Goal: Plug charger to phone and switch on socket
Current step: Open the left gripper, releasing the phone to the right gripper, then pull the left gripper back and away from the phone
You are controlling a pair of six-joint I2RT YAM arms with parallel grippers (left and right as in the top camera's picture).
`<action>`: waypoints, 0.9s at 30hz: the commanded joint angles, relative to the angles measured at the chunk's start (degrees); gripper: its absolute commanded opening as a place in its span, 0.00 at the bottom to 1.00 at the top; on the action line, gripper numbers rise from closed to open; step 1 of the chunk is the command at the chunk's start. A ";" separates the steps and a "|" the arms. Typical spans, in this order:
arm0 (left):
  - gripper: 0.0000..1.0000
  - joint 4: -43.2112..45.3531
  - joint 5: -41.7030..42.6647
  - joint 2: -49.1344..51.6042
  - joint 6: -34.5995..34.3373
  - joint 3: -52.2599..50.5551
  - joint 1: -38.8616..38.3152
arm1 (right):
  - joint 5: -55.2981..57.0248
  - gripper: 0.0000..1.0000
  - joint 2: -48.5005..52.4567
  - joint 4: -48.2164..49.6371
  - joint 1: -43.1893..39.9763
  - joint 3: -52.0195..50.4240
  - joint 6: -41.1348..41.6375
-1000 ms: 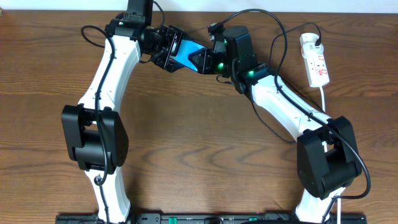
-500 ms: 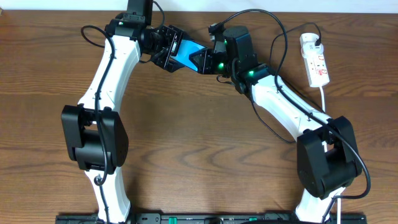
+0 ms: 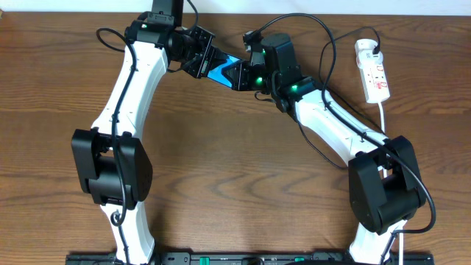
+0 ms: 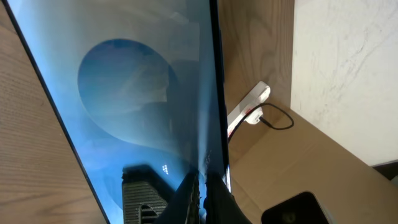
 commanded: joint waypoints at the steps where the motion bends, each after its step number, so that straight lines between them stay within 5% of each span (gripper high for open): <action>1: 0.07 -0.37 -1.25 -0.90 1.03 0.39 -0.28 | -0.61 0.01 -0.76 0.68 0.11 1.29 -0.92; 9: 0.08 1.31 -3.15 -0.90 2.58 0.39 -0.26 | -0.61 0.01 -0.76 0.59 0.09 1.29 -0.92; 15: 0.33 3.10 -3.13 -0.90 3.89 0.39 0.68 | -0.59 0.01 -0.76 0.26 0.09 1.29 -0.94; 23: 0.34 3.13 -3.10 -0.90 4.68 0.39 2.38 | -0.37 0.01 -0.76 0.22 0.09 1.29 -0.96; 27: 0.43 4.02 -3.10 -0.90 4.68 0.39 2.93 | -0.37 0.01 -0.76 0.17 0.09 1.29 -0.96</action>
